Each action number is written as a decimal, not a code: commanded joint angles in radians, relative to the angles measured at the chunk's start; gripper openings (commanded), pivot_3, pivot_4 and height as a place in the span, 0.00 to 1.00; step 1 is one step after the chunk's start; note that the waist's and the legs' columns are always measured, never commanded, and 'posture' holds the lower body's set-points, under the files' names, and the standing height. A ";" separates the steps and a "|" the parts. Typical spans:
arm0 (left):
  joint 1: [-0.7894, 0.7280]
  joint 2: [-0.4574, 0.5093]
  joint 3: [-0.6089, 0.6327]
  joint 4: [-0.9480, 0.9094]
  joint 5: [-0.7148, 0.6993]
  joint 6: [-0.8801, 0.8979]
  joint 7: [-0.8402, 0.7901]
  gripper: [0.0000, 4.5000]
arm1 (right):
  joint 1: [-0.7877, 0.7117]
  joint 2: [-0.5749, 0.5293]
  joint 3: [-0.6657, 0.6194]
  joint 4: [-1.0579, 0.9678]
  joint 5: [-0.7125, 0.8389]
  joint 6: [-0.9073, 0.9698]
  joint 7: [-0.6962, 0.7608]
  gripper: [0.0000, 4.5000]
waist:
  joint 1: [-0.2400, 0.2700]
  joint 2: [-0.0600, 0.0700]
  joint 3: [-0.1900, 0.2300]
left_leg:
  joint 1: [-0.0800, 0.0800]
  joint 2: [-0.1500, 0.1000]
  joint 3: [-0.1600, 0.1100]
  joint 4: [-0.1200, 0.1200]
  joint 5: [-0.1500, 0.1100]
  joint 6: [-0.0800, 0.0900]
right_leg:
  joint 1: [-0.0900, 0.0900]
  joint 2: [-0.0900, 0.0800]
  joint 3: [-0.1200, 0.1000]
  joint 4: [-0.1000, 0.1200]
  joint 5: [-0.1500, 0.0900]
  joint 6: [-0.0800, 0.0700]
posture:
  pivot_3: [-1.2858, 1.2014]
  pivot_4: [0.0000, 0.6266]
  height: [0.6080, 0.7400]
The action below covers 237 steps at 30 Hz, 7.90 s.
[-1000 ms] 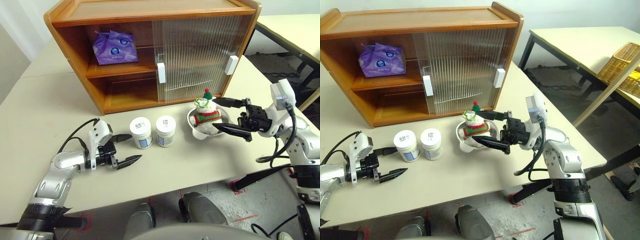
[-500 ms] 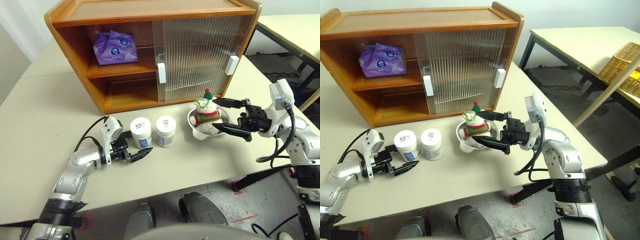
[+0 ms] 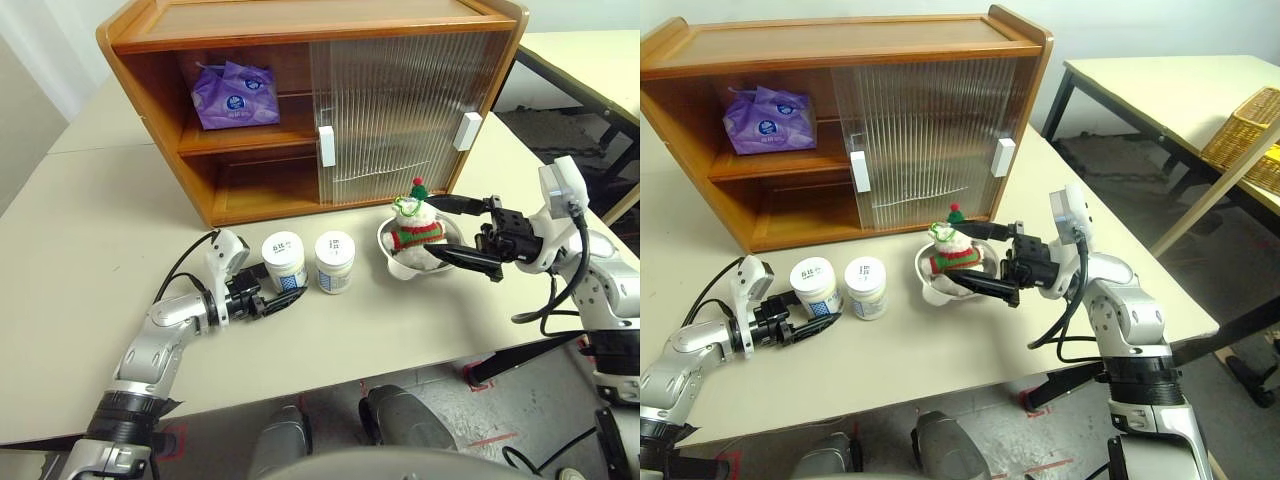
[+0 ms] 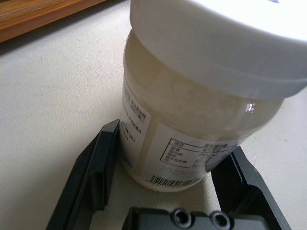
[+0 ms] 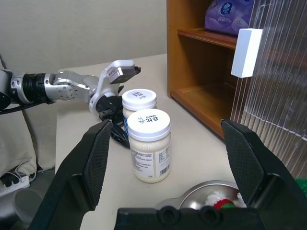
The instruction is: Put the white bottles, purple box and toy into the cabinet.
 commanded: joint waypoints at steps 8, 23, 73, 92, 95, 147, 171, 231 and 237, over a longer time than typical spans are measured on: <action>0.043 -0.050 0.090 -0.032 -0.027 -0.042 0.108 0.70 | -0.007 -0.002 0.011 -0.016 -0.011 0.009 -0.004 1.00 | 0.001 0.000 0.000 | 0.000 0.000 0.000 0.000 0.000 0.000 | 0.000 0.000 0.000 0.000 0.000 0.000 | 0.41 0.08 1.00; -0.131 -0.074 0.133 0.095 0.033 -0.051 0.286 0.70 | 0.005 -0.001 0.021 -0.041 -0.005 0.018 -0.020 1.00 | 0.015 -0.001 0.001 | 0.000 -0.001 0.001 0.001 0.003 0.001 | 0.002 0.001 0.001 -0.001 0.002 0.004 | 0.40 0.09 1.00; -0.467 -0.210 0.115 0.435 0.191 -0.114 0.580 0.70 | 0.075 0.079 0.041 -0.138 -0.053 -0.015 -0.200 1.00 | 0.011 -0.006 0.005 | -0.001 -0.010 0.000 0.003 0.009 0.008 | 0.008 -0.001 0.004 -0.009 0.007 0.022 | 0.40 0.11 1.00; -0.616 -0.230 0.104 0.659 0.227 -0.121 0.637 0.70 | 0.063 0.106 0.061 -0.129 -0.058 -0.041 -0.208 1.00 | 0.009 -0.007 0.010 | -0.002 -0.011 -0.001 0.003 0.009 0.008 | 0.008 -0.002 0.005 -0.010 0.006 0.027 | 0.40 0.12 1.00; -0.624 -0.238 0.106 0.680 0.225 -0.128 0.641 0.70 | 0.066 0.112 0.062 -0.137 -0.054 -0.042 -0.218 1.00 | 0.008 -0.007 0.010 | -0.001 -0.011 -0.001 0.002 0.012 0.008 | 0.008 -0.001 0.005 -0.010 0.007 0.028 | 0.39 0.11 1.00; -0.342 -0.247 0.139 0.307 0.213 -0.143 0.699 0.78 | 0.069 0.072 0.059 -0.097 -0.067 -0.067 -0.184 1.00 | -0.008 -0.009 0.016 | -0.002 -0.018 -0.003 0.002 0.014 0.007 | 0.009 -0.002 0.005 -0.011 0.006 0.033 | 0.40 0.10 1.00; -0.490 -0.268 0.141 0.492 0.264 -0.139 0.790 0.01 | 0.078 0.071 0.048 -0.097 -0.078 -0.078 -0.189 1.00 | 0.002 -0.009 0.016 | -0.002 -0.018 -0.003 0.001 0.014 0.007 | 0.009 -0.006 0.005 -0.011 0.009 0.027 | 0.40 0.11 1.00; -0.492 -0.145 -0.034 0.472 0.492 -0.142 0.728 0.01 | 0.087 0.074 0.053 -0.094 -0.083 -0.095 -0.201 1.00 | -0.025 -0.009 0.017 | -0.007 -0.034 -0.006 0.000 0.011 0.016 | 0.006 -0.017 0.005 -0.011 0.002 0.034 | 0.39 0.09 1.00; -0.539 -0.120 -0.073 0.531 0.561 -0.178 0.751 0.01 | 0.084 0.076 0.056 -0.092 -0.086 -0.098 -0.202 1.00 | -0.025 -0.009 0.017 | -0.006 -0.033 -0.007 0.000 0.012 0.016 | 0.007 -0.017 0.005 -0.011 0.004 0.031 | 0.39 0.08 1.00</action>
